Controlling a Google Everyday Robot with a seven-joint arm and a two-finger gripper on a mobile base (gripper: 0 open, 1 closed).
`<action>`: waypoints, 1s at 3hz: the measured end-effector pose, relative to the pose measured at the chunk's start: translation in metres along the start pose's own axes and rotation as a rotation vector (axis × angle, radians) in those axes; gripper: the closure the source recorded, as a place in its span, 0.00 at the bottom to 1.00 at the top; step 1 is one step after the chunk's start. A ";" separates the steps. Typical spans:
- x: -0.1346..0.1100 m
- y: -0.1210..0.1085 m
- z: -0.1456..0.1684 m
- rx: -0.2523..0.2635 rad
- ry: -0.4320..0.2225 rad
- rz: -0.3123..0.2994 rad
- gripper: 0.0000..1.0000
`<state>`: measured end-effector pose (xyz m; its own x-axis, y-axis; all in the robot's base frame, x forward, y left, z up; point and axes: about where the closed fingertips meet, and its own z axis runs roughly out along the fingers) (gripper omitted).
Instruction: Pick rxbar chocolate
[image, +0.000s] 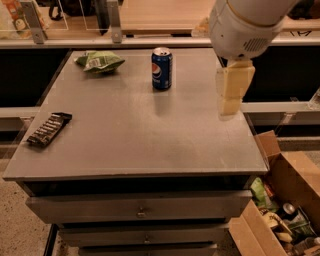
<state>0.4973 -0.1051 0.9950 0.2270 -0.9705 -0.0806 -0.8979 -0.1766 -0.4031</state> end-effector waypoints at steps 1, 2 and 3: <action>-0.043 -0.025 0.018 -0.027 0.024 -0.181 0.00; -0.092 -0.043 0.037 -0.041 0.064 -0.368 0.00; -0.092 -0.043 0.037 -0.040 0.064 -0.368 0.00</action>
Offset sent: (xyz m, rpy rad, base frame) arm 0.0459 0.1526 -0.0331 -0.3446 0.0058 0.4816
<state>0.5289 -0.0023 0.9858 0.5146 -0.8489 0.1206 -0.7750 -0.5207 -0.3581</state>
